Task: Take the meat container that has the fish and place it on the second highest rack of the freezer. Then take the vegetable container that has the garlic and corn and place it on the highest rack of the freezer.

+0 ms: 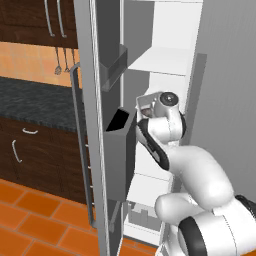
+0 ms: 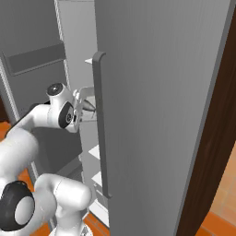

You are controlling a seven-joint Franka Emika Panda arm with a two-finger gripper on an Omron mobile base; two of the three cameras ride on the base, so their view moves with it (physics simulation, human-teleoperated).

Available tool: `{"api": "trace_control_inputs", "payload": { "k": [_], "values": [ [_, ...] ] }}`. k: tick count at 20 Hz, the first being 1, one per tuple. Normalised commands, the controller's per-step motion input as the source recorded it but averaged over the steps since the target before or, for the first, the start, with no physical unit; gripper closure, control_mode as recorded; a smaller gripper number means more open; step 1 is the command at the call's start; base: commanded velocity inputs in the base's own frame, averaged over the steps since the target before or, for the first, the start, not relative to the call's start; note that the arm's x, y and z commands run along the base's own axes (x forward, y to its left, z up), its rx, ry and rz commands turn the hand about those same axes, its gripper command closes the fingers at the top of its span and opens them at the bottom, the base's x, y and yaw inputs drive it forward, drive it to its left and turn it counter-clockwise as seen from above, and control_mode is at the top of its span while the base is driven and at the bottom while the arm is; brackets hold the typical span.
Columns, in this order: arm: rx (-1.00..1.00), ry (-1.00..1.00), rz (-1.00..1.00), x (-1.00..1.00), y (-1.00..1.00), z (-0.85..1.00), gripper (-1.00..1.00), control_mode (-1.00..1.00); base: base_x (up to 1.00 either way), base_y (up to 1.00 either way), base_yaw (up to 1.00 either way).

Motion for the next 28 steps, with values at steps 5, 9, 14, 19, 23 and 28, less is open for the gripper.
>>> {"api": "trace_control_inputs", "payload": {
  "k": [5,9,14,19,23,28],
  "values": [
    [0.01,-0.02,-0.02,0.62,0.0,-0.16,1.0,-1.0,0.0,0.0,0.0],
    [0.0,-0.03,-0.04,0.64,-0.13,-0.01,1.0,-1.0,0.0,0.0,0.0],
    [0.01,0.0,-0.04,0.65,-0.12,0.0,1.0,-1.0,0.0,0.0,0.0],
    [0.05,0.0,-0.02,0.51,-0.34,-0.02,1.0,-1.0,0.0,0.0,0.0],
    [0.04,0.02,-0.04,0.69,-0.14,-0.24,1.0,-1.0,0.0,0.0,0.0],
    [0.0,0.01,-0.02,0.55,0.0,-0.25,1.0,-1.0,0.0,0.0,0.0]
  ]
}}
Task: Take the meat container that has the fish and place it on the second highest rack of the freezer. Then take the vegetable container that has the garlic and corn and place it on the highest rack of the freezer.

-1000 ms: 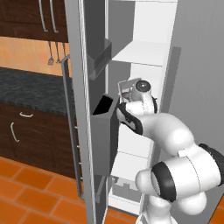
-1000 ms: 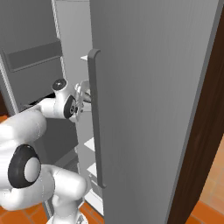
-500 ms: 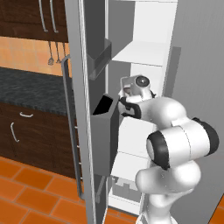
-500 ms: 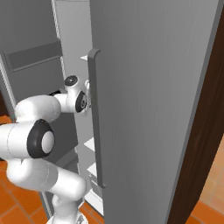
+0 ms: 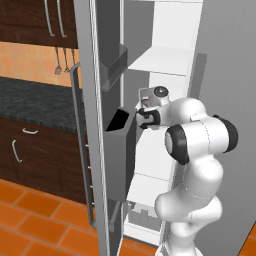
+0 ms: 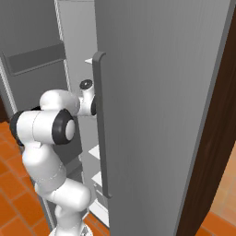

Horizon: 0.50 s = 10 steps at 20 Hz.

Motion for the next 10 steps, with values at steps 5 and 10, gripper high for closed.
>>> {"api": "trace_control_inputs", "payload": {
  "k": [5,10],
  "values": [
    [0.0,0.0,-0.07,0.53,-0.1,-0.23,1.0,-1.0,0.0,0.0,0.0],
    [0.0,0.0,-0.09,0.5,-0.05,-0.31,1.0,-1.0,0.0,0.0,0.0]
  ]
}}
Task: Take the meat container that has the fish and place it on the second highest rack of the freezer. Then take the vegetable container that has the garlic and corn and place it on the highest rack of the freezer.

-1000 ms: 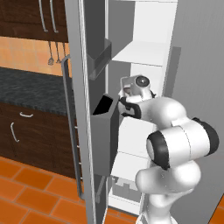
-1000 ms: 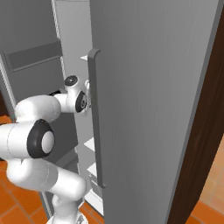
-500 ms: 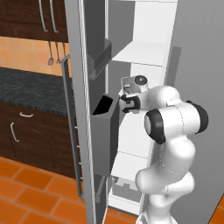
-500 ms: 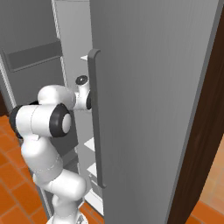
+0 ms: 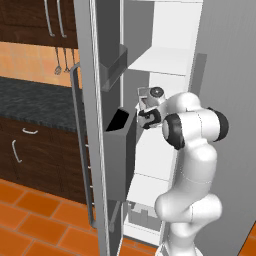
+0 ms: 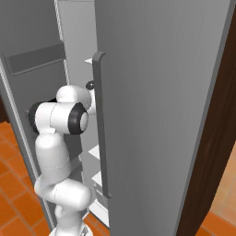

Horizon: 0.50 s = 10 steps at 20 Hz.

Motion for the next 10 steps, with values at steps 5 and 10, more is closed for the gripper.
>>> {"api": "trace_control_inputs", "payload": {
  "k": [5,10],
  "values": [
    [0.0,0.0,-0.04,0.21,0.0,-0.13,-1.0,-1.0,0.0,0.0,0.0],
    [0.05,-0.05,0.0,-0.17,0.0,0.28,-1.0,-1.0,0.0,0.0,0.0]
  ]
}}
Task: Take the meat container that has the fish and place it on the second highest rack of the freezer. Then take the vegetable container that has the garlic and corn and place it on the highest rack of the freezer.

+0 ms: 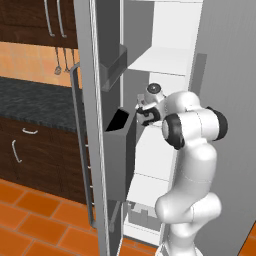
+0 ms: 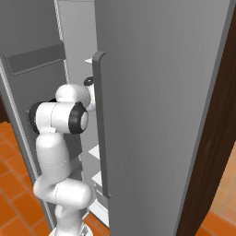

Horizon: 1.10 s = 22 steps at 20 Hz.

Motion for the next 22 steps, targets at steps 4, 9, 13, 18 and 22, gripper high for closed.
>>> {"api": "trace_control_inputs", "payload": {
  "k": [4,9,13,18,22],
  "values": [
    [0.08,-0.01,0.0,-0.5,0.11,0.56,-1.0,-1.0,0.0,0.0,0.0],
    [0.01,-0.04,0.0,-0.6,0.18,0.48,-1.0,-1.0,0.0,0.0,0.0],
    [-0.03,-0.03,0.01,-0.9,0.03,0.5,-1.0,-1.0,0.0,0.0,0.0],
    [0.0,-0.03,0.07,-1.0,0.01,0.28,-1.0,-1.0,0.0,0.0,0.0],
    [0.0,-0.05,0.1,-1.0,0.0,0.28,-1.0,-1.0,0.0,0.0,0.0]
  ]
}}
